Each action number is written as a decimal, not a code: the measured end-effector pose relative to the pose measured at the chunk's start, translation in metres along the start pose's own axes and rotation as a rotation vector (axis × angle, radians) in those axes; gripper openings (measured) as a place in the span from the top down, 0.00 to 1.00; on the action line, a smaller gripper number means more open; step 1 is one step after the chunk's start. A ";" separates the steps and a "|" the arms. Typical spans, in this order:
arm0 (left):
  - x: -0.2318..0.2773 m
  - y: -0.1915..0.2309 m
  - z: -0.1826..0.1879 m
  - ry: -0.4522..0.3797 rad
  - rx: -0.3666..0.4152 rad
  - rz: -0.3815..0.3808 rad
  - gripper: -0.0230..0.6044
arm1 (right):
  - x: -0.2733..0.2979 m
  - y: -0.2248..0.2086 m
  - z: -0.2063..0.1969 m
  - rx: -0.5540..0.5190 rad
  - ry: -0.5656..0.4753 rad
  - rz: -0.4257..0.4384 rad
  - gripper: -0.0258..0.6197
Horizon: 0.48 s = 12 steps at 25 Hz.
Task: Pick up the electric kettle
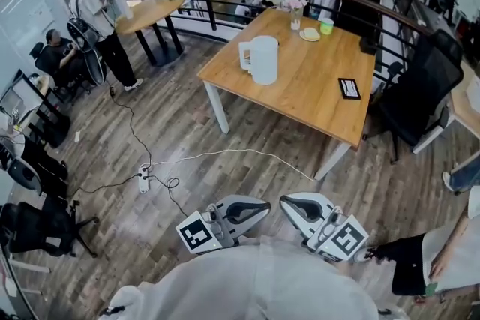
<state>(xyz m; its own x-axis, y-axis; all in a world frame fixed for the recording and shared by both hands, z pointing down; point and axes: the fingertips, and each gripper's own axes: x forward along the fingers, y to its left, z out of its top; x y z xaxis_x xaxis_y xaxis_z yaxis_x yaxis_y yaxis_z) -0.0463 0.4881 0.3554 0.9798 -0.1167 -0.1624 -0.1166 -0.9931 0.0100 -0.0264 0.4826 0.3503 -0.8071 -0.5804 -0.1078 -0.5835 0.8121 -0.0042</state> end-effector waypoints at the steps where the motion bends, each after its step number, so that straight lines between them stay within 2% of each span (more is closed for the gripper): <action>1: 0.000 0.000 -0.002 -0.008 -0.028 0.005 0.95 | -0.001 0.000 0.000 0.002 -0.005 0.001 0.94; 5: -0.002 0.003 -0.001 -0.028 -0.097 0.014 0.95 | -0.005 0.007 0.008 0.045 -0.077 0.046 0.94; 7: 0.000 0.005 -0.003 -0.007 -0.091 0.022 0.95 | -0.006 0.007 0.010 0.067 -0.097 0.063 0.94; 12: 0.005 0.011 -0.006 0.032 -0.075 0.052 0.95 | -0.004 -0.001 0.005 0.059 -0.061 0.079 0.94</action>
<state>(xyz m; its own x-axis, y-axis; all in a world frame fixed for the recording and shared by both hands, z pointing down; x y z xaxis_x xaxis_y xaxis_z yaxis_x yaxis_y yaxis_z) -0.0421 0.4765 0.3610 0.9777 -0.1668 -0.1278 -0.1559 -0.9835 0.0915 -0.0218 0.4843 0.3458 -0.8421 -0.5117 -0.1702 -0.5109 0.8581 -0.0518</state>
